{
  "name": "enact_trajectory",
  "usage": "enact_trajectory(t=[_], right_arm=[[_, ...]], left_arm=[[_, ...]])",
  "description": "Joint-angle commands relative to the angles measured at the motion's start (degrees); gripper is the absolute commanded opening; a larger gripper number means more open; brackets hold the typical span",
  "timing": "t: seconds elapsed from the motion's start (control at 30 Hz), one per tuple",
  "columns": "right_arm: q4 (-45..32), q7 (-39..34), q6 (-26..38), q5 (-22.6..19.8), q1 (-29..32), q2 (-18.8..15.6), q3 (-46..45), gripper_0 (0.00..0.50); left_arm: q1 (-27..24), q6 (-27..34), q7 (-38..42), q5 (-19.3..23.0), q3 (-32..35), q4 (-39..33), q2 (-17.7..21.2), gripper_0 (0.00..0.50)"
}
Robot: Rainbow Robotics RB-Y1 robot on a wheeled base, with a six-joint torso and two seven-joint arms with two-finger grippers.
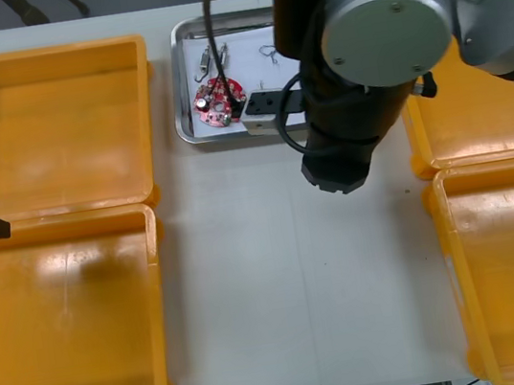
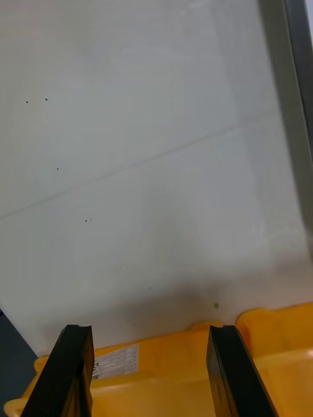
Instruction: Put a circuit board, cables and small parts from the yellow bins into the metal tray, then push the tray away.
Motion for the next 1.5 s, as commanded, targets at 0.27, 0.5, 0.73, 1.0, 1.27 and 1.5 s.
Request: enact_trajectory(t=[0.27, 0.5, 0.73, 1.0, 1.27, 1.5], right_arm=[[-12.3, -20.2, 0.8, -3.7, 16.8, -10.8, -22.5, 0.500], [-17.9, -26.0, 0.8, -4.2, 27.7, -17.2, -33.5, 0.500], [-19.4, -29.6, 0.8, -4.0, 38.2, -19.5, -45.1, 0.500], [-18.8, -28.3, 0.8, 0.0, 49.4, -19.6, -55.8, 0.500], [-16.0, -25.9, 0.8, 2.2, 53.0, -20.3, -59.0, 0.500], [-12.8, -21.3, -2.2, 3.2, 55.3, -21.7, -59.0, 0.500]], left_arm=[[1.1, 0.3, -2.9, 0.0, 1.9, -1.6, 2.5, 0.500], [1.1, 0.3, -2.9, 0.0, 1.9, -1.6, 2.5, 0.500], [1.1, 0.3, -2.9, 0.0, 1.9, -1.6, 2.5, 0.500], [1.1, 0.3, -2.9, 0.0, 1.9, -1.6, 2.5, 0.500], [1.1, 0.3, -2.9, 0.0, 1.9, -1.6, 2.5, 0.500], [1.1, 0.3, -2.9, 0.0, 1.9, -1.6, 2.5, 0.500]])
